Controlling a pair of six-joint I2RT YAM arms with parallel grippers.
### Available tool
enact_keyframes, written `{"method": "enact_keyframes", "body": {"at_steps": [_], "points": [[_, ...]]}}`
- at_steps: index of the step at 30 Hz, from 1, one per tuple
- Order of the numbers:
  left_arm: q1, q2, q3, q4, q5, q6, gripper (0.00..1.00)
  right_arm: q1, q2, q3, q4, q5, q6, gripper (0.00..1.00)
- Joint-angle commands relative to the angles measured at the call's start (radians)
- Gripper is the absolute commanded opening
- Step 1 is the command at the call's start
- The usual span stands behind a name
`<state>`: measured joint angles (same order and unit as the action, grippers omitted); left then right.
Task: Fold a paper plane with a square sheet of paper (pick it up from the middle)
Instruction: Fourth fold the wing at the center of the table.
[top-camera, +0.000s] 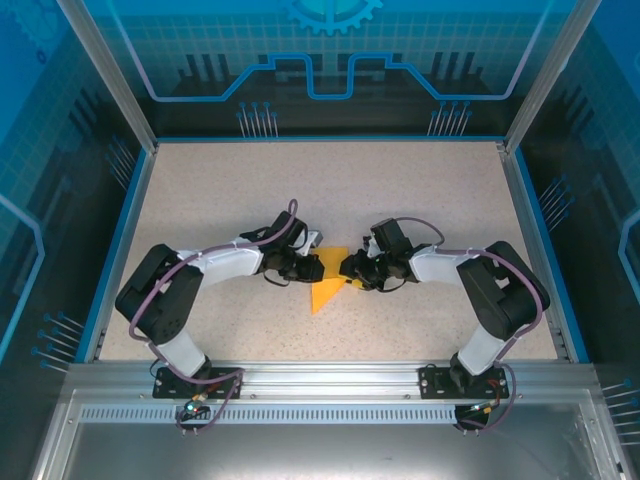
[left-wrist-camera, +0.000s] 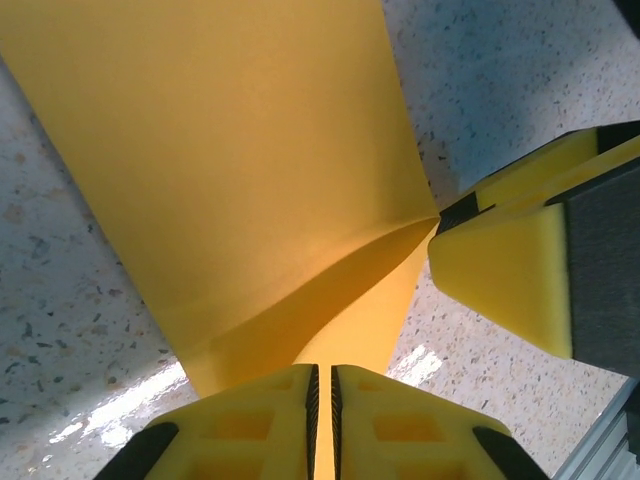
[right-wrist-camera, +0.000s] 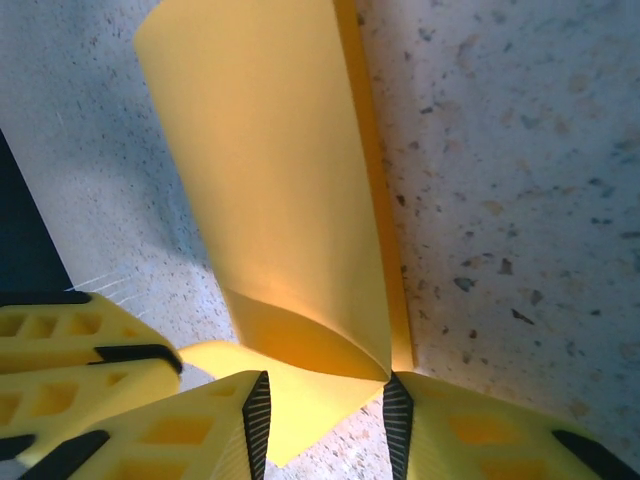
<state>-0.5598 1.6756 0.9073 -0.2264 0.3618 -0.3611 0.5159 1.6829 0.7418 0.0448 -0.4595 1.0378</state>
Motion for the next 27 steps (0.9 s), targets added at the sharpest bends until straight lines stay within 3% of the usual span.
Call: {"method": "enact_keyframes", "body": {"at_steps": [1,13,21,27], "points": [[0.006,0.019,0.008,-0.025,0.037,0.007,0.14,-0.01,0.022,0.014,0.042,-0.048,-0.009,0.37],[0.006,0.038,0.038,-0.031,-0.079,-0.001,0.16,0.014,0.009,0.011,0.057,-0.081,-0.22,0.39],[0.006,-0.021,0.056,-0.066,-0.15,-0.012,0.2,0.034,0.073,0.088,-0.019,-0.107,-0.351,0.29],[0.007,-0.142,0.008,-0.081,-0.198,-0.035,0.33,0.057,0.119,0.132,-0.043,-0.098,-0.368,0.19]]}}
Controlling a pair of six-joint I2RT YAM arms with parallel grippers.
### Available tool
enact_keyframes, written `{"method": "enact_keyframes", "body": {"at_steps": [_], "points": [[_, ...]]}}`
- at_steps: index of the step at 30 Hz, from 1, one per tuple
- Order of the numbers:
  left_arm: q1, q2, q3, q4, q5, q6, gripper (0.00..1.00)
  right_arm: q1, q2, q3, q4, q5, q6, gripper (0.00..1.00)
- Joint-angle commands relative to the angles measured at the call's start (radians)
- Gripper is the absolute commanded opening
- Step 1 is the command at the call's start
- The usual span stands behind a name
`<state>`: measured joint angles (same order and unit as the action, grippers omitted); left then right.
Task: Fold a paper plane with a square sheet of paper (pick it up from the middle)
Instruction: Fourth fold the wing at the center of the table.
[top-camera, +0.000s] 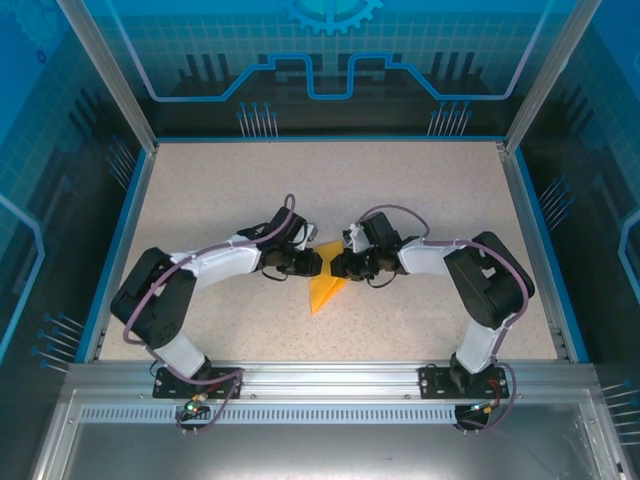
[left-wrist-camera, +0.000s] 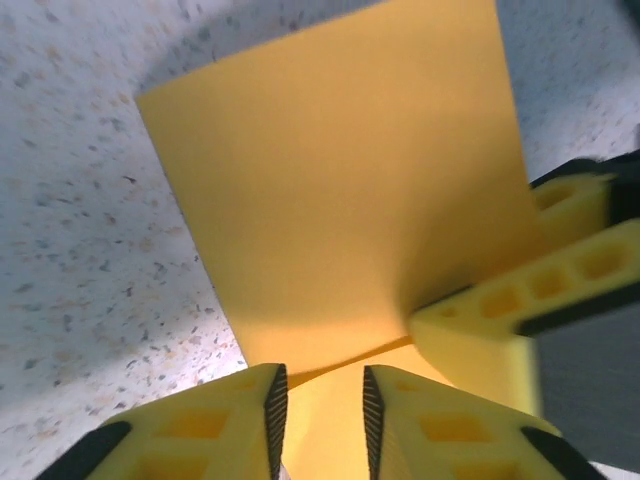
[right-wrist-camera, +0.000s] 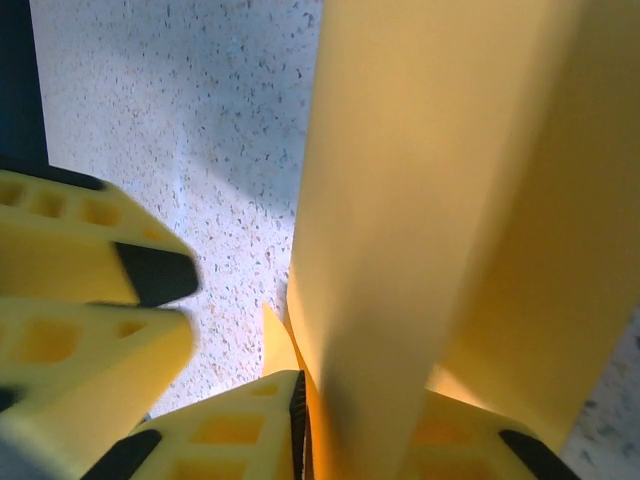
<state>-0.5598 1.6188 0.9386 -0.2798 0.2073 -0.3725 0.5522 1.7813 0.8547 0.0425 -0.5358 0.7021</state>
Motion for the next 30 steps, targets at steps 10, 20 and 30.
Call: {"method": "enact_keyframes", "body": {"at_steps": [10,20,30], "points": [[-0.173,-0.233,-0.151,-0.03,-0.105,-0.057,0.44,0.029,-0.018,-0.025,0.017,0.017,0.051,0.08],[-0.407,-0.081,-0.109,-0.031,-0.449,-0.206,0.52,0.031,-0.029,-0.057,0.08,0.005,0.125,0.09],[-0.488,-0.022,-0.071,-0.063,-0.633,-0.252,0.53,0.03,-0.069,-0.064,0.119,-0.033,0.188,0.12]]}}
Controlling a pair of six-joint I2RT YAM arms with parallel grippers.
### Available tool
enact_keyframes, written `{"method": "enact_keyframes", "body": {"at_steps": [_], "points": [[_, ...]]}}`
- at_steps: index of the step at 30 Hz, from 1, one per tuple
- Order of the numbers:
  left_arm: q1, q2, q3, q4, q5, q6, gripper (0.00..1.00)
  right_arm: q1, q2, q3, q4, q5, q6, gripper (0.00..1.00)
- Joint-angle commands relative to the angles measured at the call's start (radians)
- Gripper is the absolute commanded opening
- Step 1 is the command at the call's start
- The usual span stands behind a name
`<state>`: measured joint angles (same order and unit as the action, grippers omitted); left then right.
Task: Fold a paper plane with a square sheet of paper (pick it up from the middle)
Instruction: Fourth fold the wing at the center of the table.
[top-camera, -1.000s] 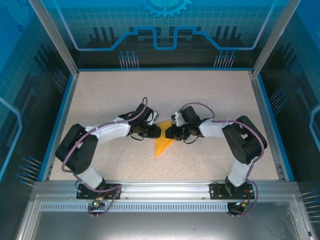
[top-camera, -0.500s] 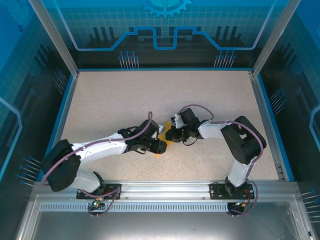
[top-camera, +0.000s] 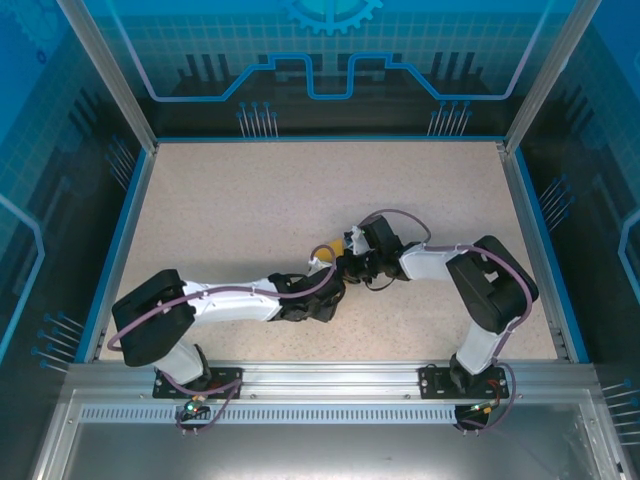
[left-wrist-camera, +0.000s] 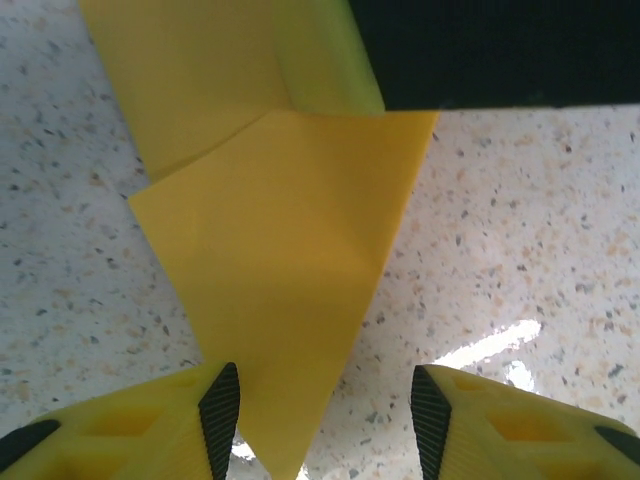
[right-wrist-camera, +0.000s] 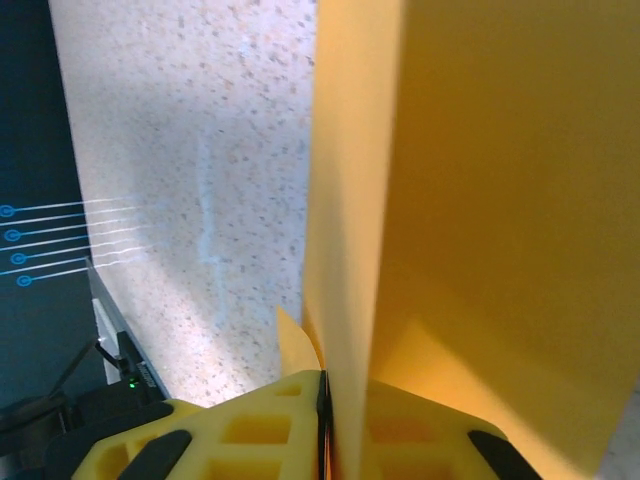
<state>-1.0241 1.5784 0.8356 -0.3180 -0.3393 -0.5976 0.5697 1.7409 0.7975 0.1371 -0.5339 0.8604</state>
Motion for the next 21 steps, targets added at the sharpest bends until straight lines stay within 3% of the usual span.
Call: {"method": "enact_keyframes", "body": {"at_steps": [1,12,21], "points": [[-0.032,0.02,0.035,-0.026,-0.094,-0.027,0.53,0.013,-0.031,-0.006,0.028,-0.041,0.037,0.12],[-0.053,0.078,0.061,-0.065,-0.211,-0.075,0.41,0.011,-0.022,0.02,-0.016,-0.053,0.032,0.13],[-0.062,0.095,0.062,-0.061,-0.231,-0.083,0.28,0.011,-0.008,0.032,-0.028,-0.058,0.032,0.13]]}}
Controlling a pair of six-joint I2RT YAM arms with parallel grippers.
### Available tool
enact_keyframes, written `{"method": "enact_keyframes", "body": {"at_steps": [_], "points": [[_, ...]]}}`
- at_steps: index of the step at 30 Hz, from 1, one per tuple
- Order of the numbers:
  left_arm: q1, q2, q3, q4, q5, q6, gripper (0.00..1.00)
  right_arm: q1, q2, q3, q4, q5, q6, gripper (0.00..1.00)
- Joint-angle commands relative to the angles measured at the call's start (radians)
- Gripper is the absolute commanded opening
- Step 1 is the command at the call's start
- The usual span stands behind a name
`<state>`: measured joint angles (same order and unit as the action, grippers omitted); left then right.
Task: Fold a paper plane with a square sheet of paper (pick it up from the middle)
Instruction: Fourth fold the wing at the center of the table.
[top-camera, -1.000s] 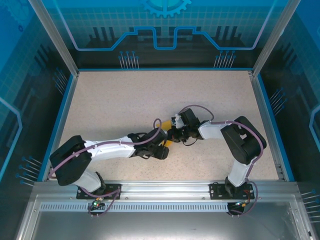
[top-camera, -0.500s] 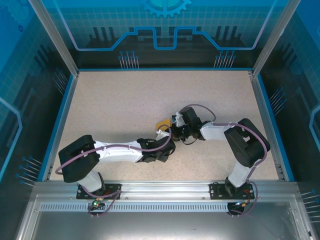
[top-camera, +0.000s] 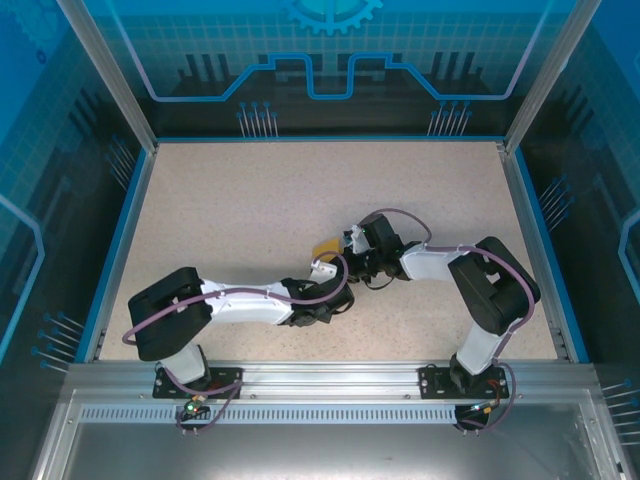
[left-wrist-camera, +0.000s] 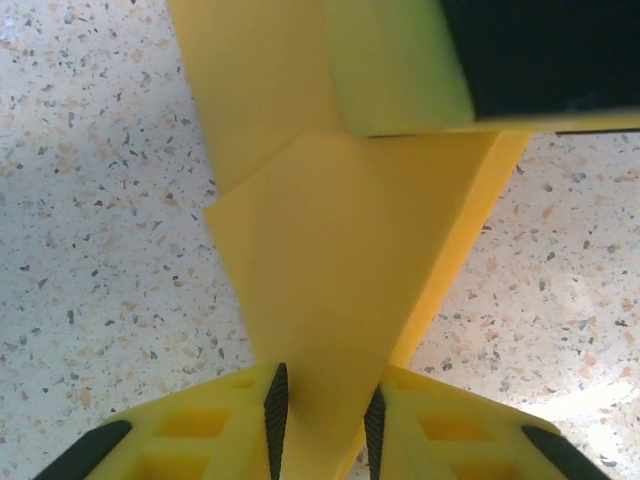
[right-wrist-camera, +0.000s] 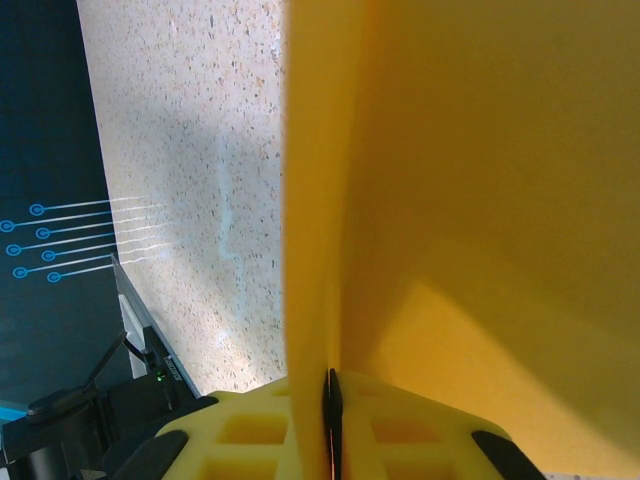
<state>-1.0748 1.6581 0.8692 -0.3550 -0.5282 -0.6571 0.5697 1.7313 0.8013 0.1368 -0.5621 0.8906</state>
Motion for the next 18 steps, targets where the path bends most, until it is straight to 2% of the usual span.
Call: {"method": "enact_keyframes", "body": {"at_steps": [1,15,18], "points": [[-0.011,0.016,0.031,-0.026,-0.045,-0.025,0.27,0.01,0.001,0.028,-0.028,-0.032,-0.001,0.13],[-0.01,-0.041,-0.034,-0.019,-0.089,-0.031,0.08,0.009,-0.005,0.041,-0.062,-0.035,0.002,0.12],[-0.002,-0.06,-0.07,0.01,-0.073,-0.022,0.04,0.011,-0.02,0.031,-0.06,-0.04,0.012,0.19]]}}
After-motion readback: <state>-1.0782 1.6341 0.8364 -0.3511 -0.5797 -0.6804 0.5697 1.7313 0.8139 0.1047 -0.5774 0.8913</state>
